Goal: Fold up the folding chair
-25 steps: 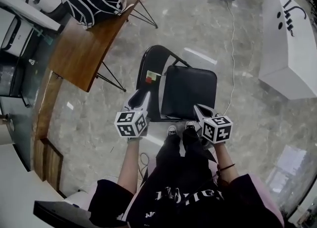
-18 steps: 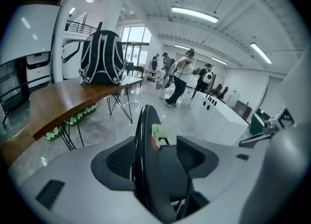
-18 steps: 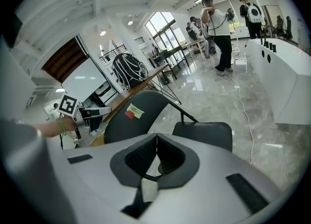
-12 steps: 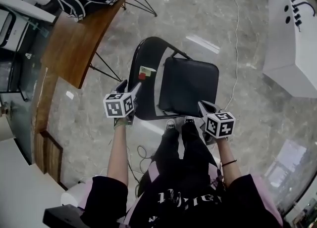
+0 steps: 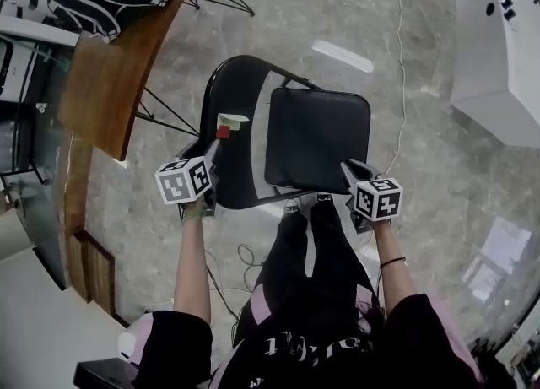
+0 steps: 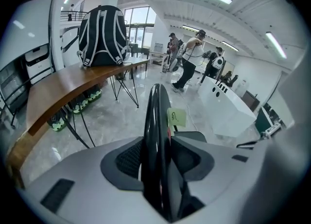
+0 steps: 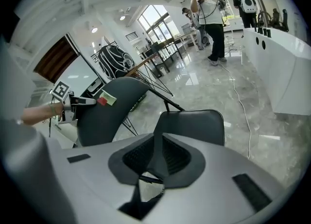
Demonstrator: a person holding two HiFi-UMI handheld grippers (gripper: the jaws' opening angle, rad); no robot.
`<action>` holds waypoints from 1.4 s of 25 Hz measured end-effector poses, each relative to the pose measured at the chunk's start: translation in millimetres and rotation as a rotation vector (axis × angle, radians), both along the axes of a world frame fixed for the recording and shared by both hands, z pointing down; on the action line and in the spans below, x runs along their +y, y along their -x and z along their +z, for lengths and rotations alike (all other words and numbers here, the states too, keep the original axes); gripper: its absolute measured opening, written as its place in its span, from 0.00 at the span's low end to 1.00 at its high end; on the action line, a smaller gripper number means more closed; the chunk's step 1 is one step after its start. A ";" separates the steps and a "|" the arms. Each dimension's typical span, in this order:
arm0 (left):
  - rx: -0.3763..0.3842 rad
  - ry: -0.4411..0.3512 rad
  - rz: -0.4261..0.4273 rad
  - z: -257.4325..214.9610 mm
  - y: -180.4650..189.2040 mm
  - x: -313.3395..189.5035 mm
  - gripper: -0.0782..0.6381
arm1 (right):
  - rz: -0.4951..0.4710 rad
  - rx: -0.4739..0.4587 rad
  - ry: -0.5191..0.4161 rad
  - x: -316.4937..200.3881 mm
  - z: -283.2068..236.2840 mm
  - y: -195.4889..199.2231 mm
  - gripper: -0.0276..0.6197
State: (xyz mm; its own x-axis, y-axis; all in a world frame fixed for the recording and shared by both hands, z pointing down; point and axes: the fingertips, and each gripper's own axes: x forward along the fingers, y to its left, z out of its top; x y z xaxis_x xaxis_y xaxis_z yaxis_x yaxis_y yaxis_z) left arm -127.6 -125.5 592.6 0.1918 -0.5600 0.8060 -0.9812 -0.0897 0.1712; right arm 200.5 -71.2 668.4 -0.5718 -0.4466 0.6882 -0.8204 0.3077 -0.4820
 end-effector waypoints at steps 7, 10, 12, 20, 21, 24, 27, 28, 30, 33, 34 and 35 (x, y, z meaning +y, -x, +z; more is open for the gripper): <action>-0.070 -0.024 -0.050 -5.3 2.4 -6.3 0.35 | 0.036 0.047 0.069 -9.9 64.4 -44.7 0.27; -0.078 -0.029 -0.049 -5.7 2.3 -7.7 0.35 | 0.039 0.068 0.113 -9.9 97.2 -59.0 0.32; -0.084 -0.029 -0.045 -5.3 0.8 -9.3 0.35 | 0.038 0.094 0.134 -10.4 121.1 -69.0 0.35; -0.134 -0.072 -0.067 -2.7 -1.2 -14.6 0.35 | 0.079 0.173 0.192 -23.4 205.4 -109.8 0.46; -0.138 -0.077 -0.068 -2.7 -1.8 -14.8 0.35 | 0.073 0.174 0.204 -23.6 213.3 -112.5 0.47; -0.148 -0.089 -0.069 -1.7 -3.1 -15.7 0.35 | 0.052 0.170 0.231 -24.8 235.5 -116.8 0.48; -0.158 -0.101 -0.069 -0.1 -3.0 -17.1 0.35 | 0.022 0.162 0.242 -27.8 255.5 -115.5 0.52; -0.161 -0.103 -0.067 0.4 -3.2 -17.5 0.35 | 0.016 0.161 0.254 -26.5 262.7 -116.4 0.54; -0.165 -0.105 -0.062 1.4 -4.5 -17.8 0.35 | 0.017 0.148 0.284 -22.7 276.5 -119.9 0.56; -0.164 -0.110 -0.059 1.5 -4.9 -17.3 0.35 | 0.033 0.082 0.328 -21.5 293.0 -118.8 0.58; -0.164 -0.113 -0.057 1.3 -4.2 -17.3 0.35 | 0.034 0.061 0.340 -21.8 298.1 -116.4 0.58; -0.164 -0.115 -0.056 1.2 -3.3 -17.4 0.35 | 0.030 0.046 0.349 -22.1 303.3 -114.0 0.59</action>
